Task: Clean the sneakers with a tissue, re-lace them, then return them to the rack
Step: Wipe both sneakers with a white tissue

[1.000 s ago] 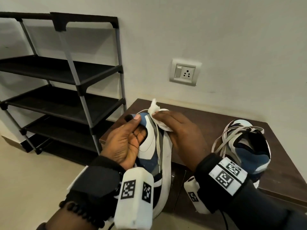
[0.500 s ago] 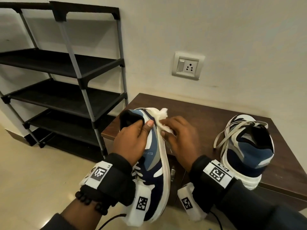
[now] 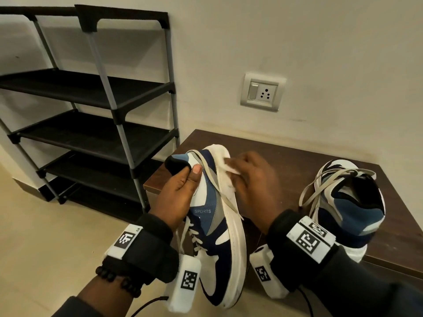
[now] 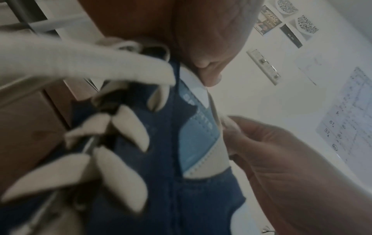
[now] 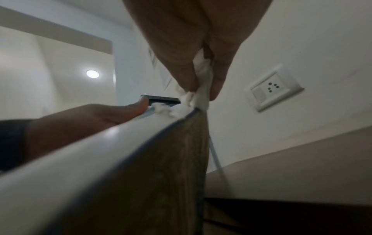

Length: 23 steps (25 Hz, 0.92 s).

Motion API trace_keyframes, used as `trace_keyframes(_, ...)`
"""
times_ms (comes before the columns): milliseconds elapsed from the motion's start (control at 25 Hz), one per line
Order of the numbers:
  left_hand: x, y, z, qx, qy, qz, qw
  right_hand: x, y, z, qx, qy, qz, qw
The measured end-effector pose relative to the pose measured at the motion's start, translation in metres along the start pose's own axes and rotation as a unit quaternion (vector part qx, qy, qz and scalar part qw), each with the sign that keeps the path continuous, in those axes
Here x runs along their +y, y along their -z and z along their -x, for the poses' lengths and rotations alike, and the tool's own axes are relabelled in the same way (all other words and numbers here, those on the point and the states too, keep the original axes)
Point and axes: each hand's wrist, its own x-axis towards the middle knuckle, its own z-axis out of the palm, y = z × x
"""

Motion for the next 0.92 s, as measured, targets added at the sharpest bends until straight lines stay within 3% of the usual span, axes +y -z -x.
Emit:
trace_keyframes(120,-0.002,0.002,-0.001,0.009,-0.01,0.028,1.0,-0.026,0.006,0.011,-0.087,0.106,-0.051,0.989)
trace_keyframes(200,-0.002,0.004,-0.002,0.011,-0.009,0.032,0.999,-0.027,0.013,0.007,-0.128,0.113,-0.089,0.981)
trace_keyframes(400,0.002,0.001,0.0,0.018,0.03,0.03,0.999,-0.002,0.007,-0.009,0.01,-0.013,-0.033,0.999)
trace_keyframes(520,0.004,0.0,0.002,0.023,0.033,0.031,0.999,-0.002,0.001,-0.007,0.046,0.015,0.021,0.999)
trace_keyframes(600,0.004,-0.001,0.002,0.025,0.034,0.035,0.998,-0.003,0.0,-0.002,0.031,0.045,0.0,0.999)
trace_keyframes(720,0.001,0.0,-0.002,0.029,0.038,0.048,0.998,-0.005,0.001,0.003,-0.051,0.073,-0.007,0.996)
trace_keyframes(800,-0.001,0.001,-0.004,0.017,0.029,0.051,0.998,-0.013,0.001,0.006,-0.049,0.077,-0.022,0.996)
trace_keyframes(920,-0.003,0.002,-0.004,0.013,0.027,0.076,0.997,-0.033,-0.001,0.018,-0.082,0.179,-0.006,0.98)
